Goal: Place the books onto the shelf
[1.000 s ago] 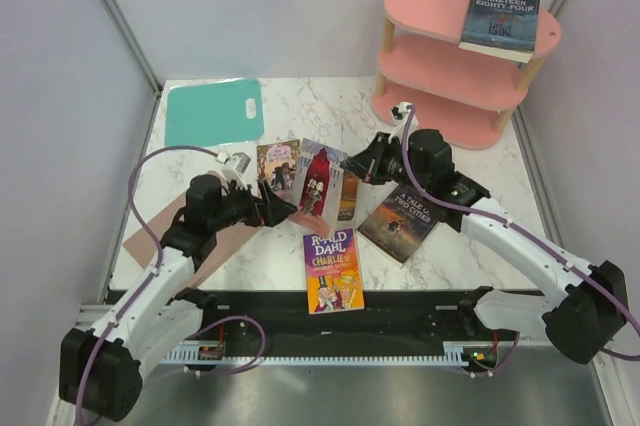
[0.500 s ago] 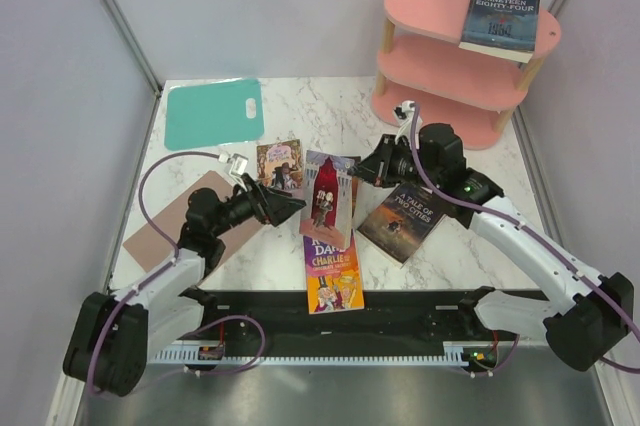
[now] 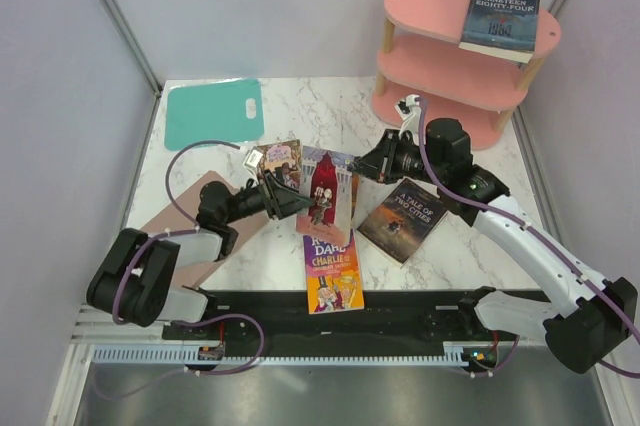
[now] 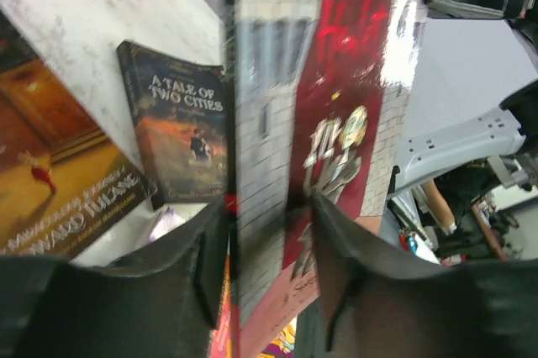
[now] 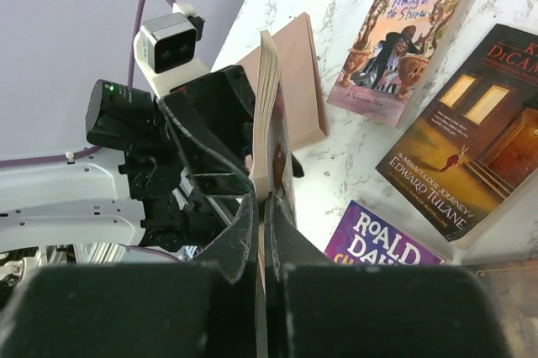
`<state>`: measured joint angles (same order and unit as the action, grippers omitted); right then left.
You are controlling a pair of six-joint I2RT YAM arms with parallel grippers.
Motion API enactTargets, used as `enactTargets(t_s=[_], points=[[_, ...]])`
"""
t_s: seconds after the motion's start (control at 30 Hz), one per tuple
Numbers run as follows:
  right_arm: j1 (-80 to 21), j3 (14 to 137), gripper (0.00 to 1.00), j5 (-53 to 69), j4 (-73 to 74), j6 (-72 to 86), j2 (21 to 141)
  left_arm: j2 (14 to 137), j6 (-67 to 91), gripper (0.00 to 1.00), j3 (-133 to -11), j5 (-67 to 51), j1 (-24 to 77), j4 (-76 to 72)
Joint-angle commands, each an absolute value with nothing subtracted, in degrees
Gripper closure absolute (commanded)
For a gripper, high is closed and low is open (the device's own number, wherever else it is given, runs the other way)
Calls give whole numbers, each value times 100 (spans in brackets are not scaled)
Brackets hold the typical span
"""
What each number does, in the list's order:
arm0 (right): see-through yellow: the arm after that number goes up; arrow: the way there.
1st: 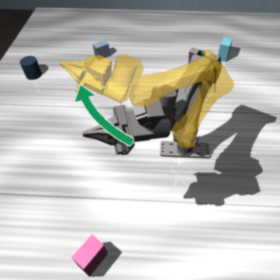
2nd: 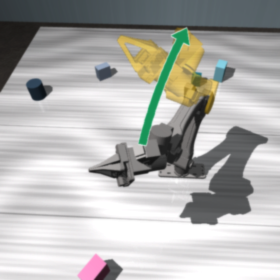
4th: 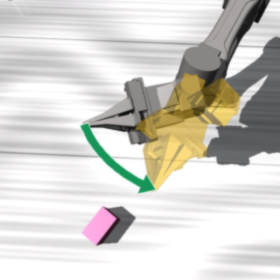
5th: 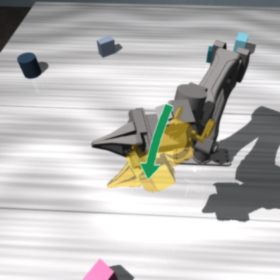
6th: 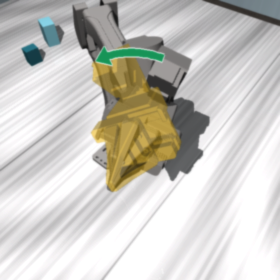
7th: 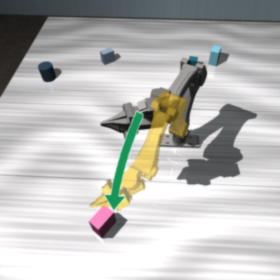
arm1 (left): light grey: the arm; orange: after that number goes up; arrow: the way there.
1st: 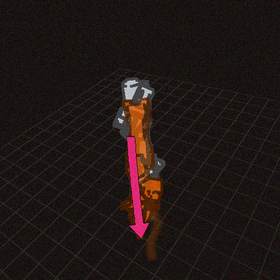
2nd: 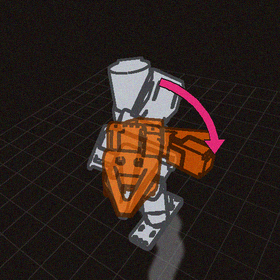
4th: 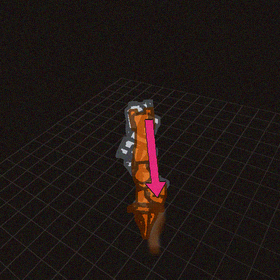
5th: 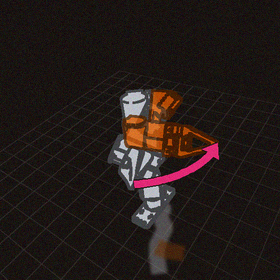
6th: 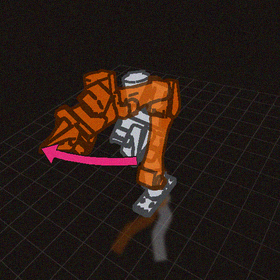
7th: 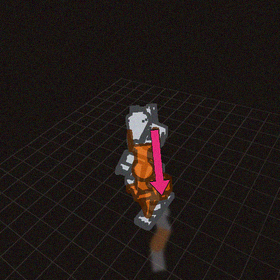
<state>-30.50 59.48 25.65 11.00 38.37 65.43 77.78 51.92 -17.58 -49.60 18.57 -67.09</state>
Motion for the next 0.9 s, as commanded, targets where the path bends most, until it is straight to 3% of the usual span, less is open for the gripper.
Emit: enactTargets(t_s=[0.0, 0.03, 0.1, 0.13, 0.23, 0.43, 0.47, 0.5, 0.53, 0.87], points=[[-3023, 6082, 100, 2707, 721, 3973, 6521, 8112, 5774, 67, -2415, -5440, 2047, -7595], [-3023, 6082, 100, 2655, 729, 3973, 6530, 8269, 5844, 98, -2504, -5493, 2065, -7568], [-3023, 6038, 97, 2497, 869, 3964, 6504, 8358, 6143, 98, -2610, -5502, 2074, -7733], [-3023, 6029, 84, 2261, 940, 3938, 6487, 8367, 6213, 98, -2645, -5493, 2074, -7778], [-3023, 5959, 67, 1655, 1484, 3832, 6329, 8245, 6205, 98, -2847, -5335, 2066, -7375], [-2892, 5134, 50, 1687, 1661, 4148, 5460, 7963, 5740, 98, -3497, -5247, 2074, -6118], [-2883, 4880, 45, 1722, 1661, 4157, 5354, 7980, 5722, 98, -3594, -5282, 2074, -6056], [-2874, 4747, 32, 1740, 1679, 4166, 5248, 8050, 5730, 98, -3777, -5308, 2074, -5943], [-2857, 4616, 29, 1749, 1670, 4201, 5003, 8086, 5722, 98, -3875, -5387, 2074, -5907], [-2839, 2937, 25, 1916, 379, 4701, 3384, 9034, 6292, 98, -4745, -5546, 2337, -6600]])
